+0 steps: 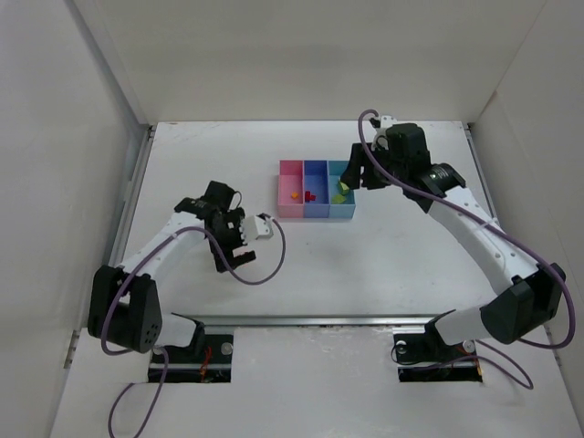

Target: Sort the legos into containers by color

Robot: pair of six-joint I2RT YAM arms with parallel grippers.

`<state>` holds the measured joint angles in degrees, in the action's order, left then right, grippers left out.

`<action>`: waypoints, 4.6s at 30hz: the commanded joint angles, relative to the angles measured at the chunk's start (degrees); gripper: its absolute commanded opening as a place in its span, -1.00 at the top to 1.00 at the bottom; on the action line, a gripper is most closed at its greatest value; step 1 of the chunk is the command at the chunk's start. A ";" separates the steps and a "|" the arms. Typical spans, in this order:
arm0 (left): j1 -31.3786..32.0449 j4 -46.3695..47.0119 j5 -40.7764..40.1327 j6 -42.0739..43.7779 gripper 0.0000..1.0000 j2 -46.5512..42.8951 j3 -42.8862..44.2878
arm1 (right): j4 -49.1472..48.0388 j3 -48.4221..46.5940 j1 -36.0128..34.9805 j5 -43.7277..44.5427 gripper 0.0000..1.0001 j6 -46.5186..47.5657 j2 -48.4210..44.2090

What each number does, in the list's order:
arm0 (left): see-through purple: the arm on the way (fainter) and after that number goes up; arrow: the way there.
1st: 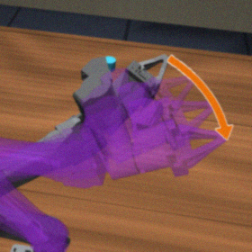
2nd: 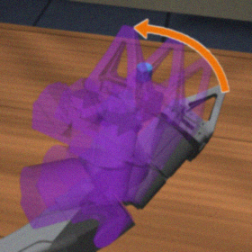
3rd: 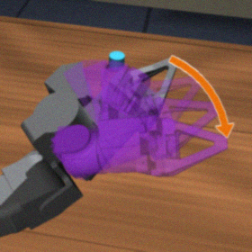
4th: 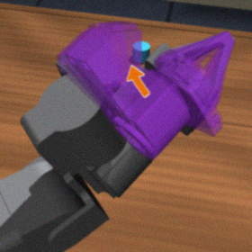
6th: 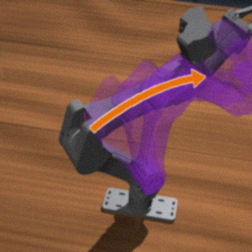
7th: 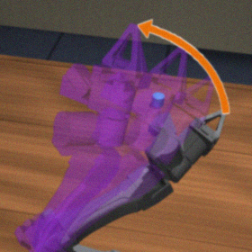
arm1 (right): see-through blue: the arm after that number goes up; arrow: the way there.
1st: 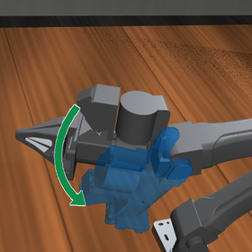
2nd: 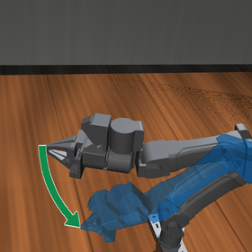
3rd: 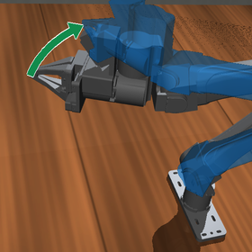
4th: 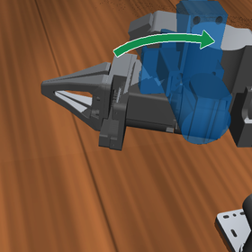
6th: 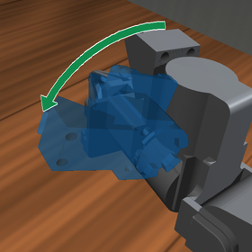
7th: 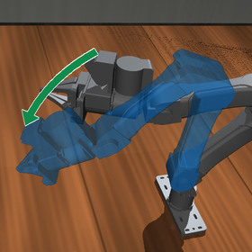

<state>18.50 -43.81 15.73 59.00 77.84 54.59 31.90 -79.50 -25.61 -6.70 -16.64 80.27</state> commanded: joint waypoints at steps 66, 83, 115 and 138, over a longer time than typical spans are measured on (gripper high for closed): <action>2.06 20.36 7.56 -13.74 1.00 -4.36 -1.42 | -6.67 3.73 -0.50 -10.78 -0.35 -4.44 -3.01; 10.15 15.42 15.12 -19.80 1.00 -3.22 17.57 | -20.74 2.60 -10.25 -17.47 -0.30 -17.46 4.36; 11.38 17.18 15.30 -24.37 1.00 -1.55 20.56 | -21.88 -0.48 -11.92 -22.92 0.11 -16.40 8.85; 11.38 18.32 20.05 -31.41 1.00 -1.55 24.34 | -21.88 1.72 -11.92 -23.01 0.42 -16.92 8.32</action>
<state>29.52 -29.87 31.53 29.39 77.21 75.16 11.86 -77.93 -36.75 -27.90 -33.23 90.02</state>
